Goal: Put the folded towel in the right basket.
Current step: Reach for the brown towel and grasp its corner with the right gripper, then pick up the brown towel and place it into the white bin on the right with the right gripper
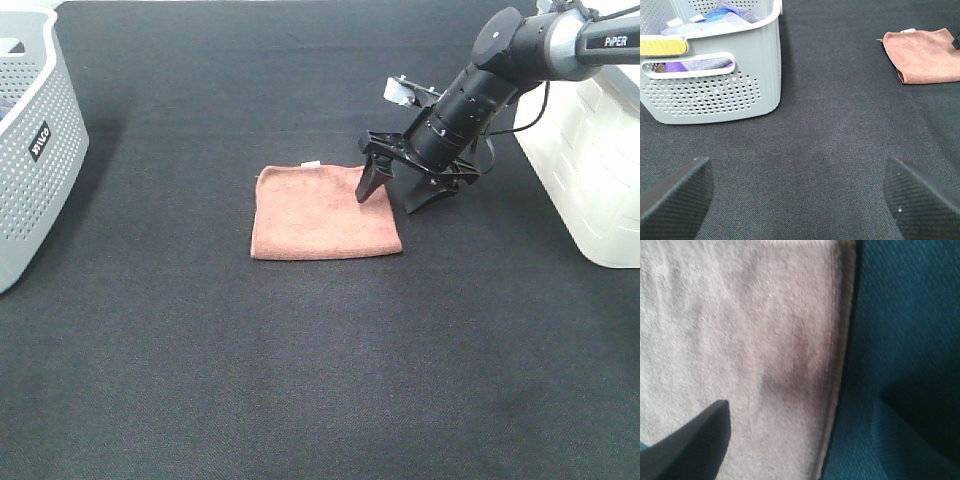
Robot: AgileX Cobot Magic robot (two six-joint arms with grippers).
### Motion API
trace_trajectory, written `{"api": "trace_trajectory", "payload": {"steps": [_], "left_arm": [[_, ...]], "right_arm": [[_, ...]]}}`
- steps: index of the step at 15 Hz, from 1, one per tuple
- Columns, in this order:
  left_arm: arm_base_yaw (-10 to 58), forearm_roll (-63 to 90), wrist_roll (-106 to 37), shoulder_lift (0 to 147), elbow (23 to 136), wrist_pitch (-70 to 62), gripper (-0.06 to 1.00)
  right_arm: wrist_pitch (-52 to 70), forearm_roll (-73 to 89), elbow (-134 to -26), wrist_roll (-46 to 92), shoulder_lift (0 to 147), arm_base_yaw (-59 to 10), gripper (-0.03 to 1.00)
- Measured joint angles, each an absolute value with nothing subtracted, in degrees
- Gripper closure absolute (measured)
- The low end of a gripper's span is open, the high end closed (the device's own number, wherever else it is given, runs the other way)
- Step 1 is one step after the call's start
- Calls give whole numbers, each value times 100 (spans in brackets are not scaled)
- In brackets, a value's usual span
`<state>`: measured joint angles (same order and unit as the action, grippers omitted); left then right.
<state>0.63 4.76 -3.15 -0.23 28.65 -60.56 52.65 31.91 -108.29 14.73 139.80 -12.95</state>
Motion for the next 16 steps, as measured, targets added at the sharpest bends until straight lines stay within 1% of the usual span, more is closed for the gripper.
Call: {"api": "trace_trajectory", "payload": {"steps": [1,2,3,5,6,7,11,16], "left_arm": [[63,476,-315,-23,2865,-6056,7],[63,476,-315,-23,2865,-6056,7],[63,476,-315,-23,2865,-6056,7],[63,476,-315,-23,2865,-6056,7],[63,476,-315,-23,2865,-6056,7],[63,476,-315,-23,2865,-6056,7],[63,476,-315,-23,2865,-6056,7],[63,476,-315,-23,2865,-6056,7]], "right_arm": [[5225,3203,-10829,1581,13986,-1301,25],[5168,3209,-10829,1702,13986,-1318,30],[5094,3295,-10829,1891,14037,-1404,45],[5065,3375,-10829,1954,14066,-1490,70],[5065,3392,-10829,1965,14066,-1507,88],[5071,3403,-10829,1971,14066,-1507,95],[5094,3403,-10829,1988,13980,-1507,96],[5781,3352,-10829,2017,12851,-1507,96]]}}
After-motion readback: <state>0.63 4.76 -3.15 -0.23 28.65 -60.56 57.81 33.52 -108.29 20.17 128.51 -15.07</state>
